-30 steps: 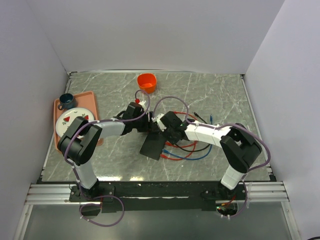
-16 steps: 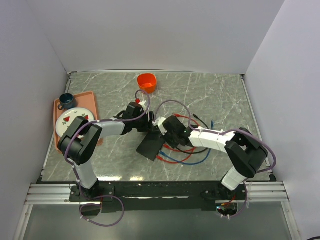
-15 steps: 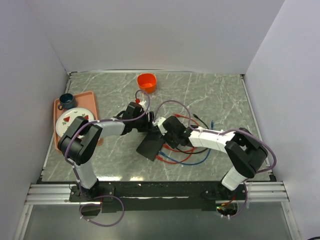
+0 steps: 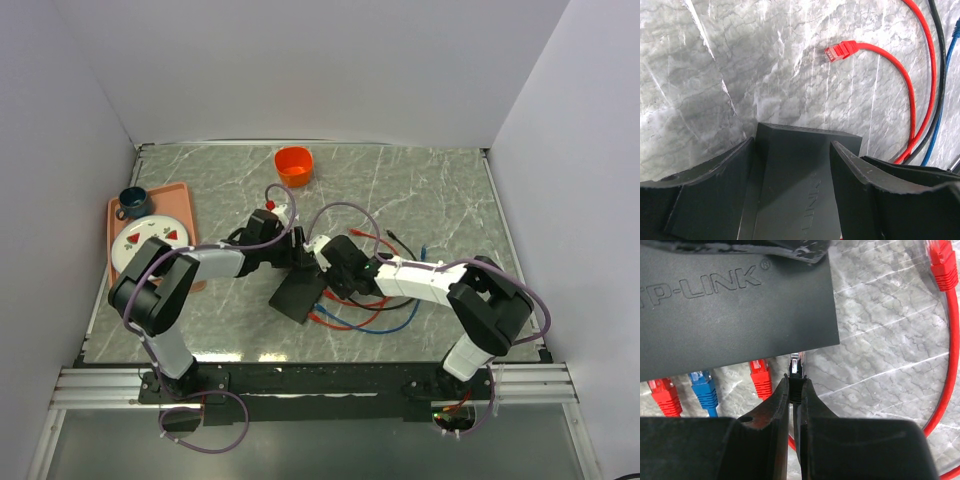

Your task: Insert the plug into the switch port

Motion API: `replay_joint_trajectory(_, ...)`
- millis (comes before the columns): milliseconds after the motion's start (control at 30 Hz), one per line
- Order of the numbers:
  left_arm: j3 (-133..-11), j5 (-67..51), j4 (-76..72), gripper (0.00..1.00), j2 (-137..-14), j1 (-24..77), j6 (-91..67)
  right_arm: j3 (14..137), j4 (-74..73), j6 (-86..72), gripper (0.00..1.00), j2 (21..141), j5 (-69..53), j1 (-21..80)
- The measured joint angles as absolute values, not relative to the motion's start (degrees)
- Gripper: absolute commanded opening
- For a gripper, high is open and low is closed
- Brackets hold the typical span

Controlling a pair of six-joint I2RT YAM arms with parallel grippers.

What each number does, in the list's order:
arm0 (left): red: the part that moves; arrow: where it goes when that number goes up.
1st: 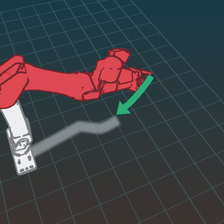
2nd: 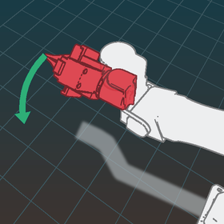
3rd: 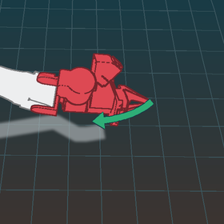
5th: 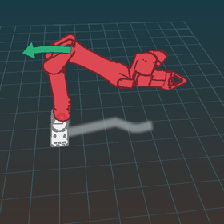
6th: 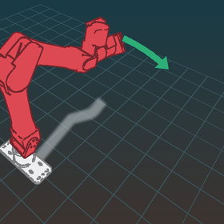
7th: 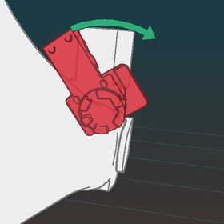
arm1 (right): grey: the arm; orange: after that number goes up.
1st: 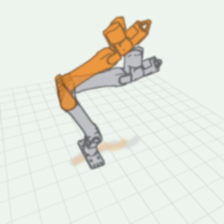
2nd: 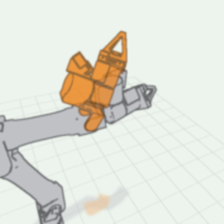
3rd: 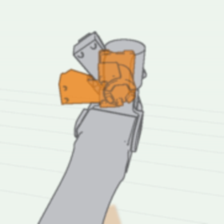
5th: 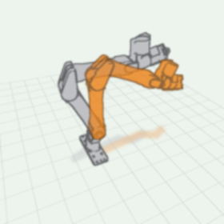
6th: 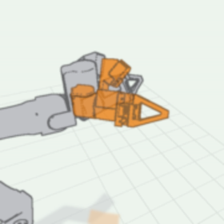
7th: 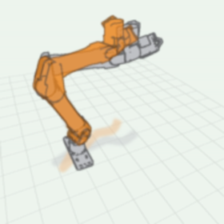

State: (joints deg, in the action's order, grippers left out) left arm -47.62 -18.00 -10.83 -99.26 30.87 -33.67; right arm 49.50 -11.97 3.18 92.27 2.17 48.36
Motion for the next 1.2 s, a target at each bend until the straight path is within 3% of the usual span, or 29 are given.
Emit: replay_joint_trajectory(1200, -46.6, -14.2, -15.4, 0.66, -100.0, 33.2, -35.4, 41.9, -2.6, -1.1, 0.0, 85.4, 2.0, 50.8)
